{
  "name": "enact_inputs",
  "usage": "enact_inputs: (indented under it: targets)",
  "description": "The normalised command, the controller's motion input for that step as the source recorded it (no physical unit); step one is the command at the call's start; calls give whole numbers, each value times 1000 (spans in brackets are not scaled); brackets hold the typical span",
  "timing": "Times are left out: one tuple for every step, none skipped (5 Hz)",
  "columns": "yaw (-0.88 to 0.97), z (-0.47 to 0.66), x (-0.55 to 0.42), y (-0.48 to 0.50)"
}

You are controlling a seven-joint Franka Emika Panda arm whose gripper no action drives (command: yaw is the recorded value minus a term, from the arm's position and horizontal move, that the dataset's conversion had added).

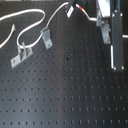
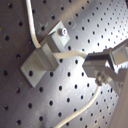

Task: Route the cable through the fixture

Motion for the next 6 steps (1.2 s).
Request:
enact_inputs:
  targets:
    - [-129, 273, 240, -275]
    - [0, 328, 55, -369]
    - [0, 0, 1, -10]
    - [71, 175, -122, -273]
    - [89, 343, -223, -210]
    - [0, 0, -10, 0]
